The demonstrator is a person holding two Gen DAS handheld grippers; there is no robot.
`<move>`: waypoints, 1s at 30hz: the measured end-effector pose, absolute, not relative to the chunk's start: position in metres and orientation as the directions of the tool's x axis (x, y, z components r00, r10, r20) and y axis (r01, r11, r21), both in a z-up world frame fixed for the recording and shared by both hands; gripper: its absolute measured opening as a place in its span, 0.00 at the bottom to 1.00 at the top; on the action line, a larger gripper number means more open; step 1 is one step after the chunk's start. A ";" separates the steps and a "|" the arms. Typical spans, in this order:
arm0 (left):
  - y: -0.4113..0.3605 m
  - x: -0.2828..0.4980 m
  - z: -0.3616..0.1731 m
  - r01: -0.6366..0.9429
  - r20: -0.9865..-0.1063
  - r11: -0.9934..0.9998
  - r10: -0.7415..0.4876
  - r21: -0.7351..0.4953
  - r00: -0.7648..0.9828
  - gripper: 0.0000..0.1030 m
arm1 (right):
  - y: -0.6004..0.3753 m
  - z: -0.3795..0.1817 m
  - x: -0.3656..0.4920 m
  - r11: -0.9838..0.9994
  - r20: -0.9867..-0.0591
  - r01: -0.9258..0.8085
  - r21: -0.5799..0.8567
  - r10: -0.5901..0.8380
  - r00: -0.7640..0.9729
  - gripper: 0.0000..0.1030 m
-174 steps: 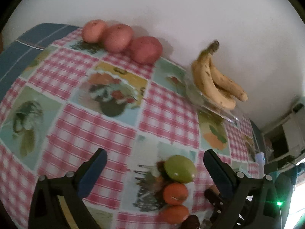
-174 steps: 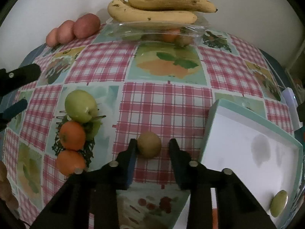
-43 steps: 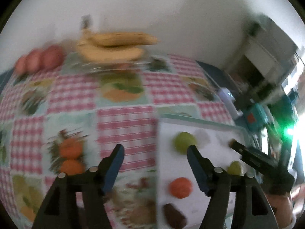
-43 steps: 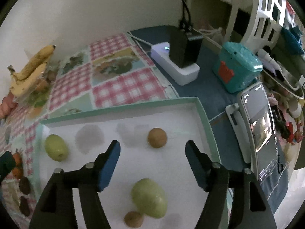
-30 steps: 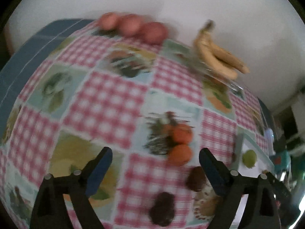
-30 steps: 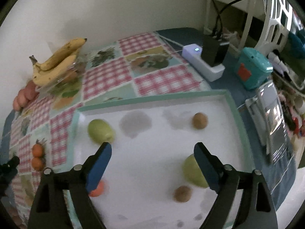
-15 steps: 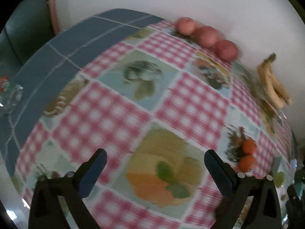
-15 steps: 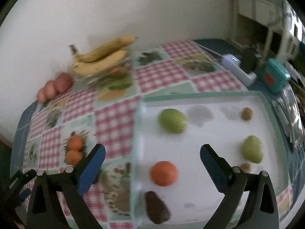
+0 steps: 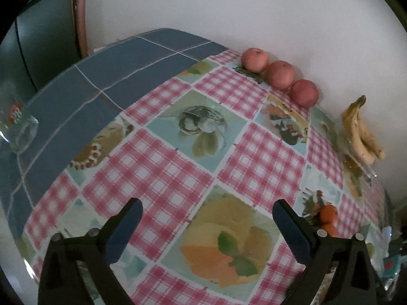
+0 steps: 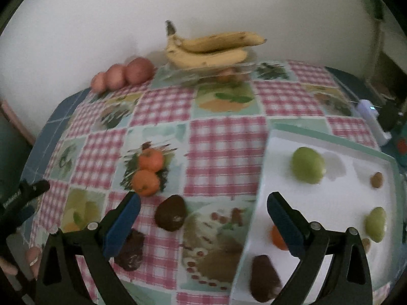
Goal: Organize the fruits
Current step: 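Move both open tools back toward the remaining fruit on the tablecloth, then grasp a dark avocado with the right tool while the left grasps an orange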
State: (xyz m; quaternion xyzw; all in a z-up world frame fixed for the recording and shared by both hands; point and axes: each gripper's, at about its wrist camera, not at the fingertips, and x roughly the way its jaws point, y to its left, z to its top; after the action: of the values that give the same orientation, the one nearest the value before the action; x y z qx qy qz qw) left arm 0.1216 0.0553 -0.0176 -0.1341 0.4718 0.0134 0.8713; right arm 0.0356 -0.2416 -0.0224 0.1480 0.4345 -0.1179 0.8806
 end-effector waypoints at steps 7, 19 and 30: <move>0.033 0.128 -0.032 -0.064 -0.846 0.965 -0.191 -0.256 0.498 1.00 | -0.224 -0.035 0.047 0.954 -0.816 0.263 0.141 -0.039 0.577 0.95; -0.001 0.156 -0.046 0.007 -0.856 0.948 -0.292 -0.319 0.427 1.00 | -0.213 -0.060 0.055 0.972 -0.851 0.204 0.115 -0.009 0.525 0.57; -0.056 0.184 -0.043 0.141 -0.847 0.937 -0.350 -0.320 0.400 0.98 | -0.219 -0.073 0.061 0.969 -0.856 0.198 0.149 0.026 0.517 0.48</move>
State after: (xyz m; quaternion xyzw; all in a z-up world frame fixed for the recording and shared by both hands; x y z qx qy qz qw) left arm 0.1844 -0.0564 -0.0429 -0.0990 0.5273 -0.1477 0.8309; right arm 0.0613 -0.2188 -0.0732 0.1144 0.4890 -0.0498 0.8633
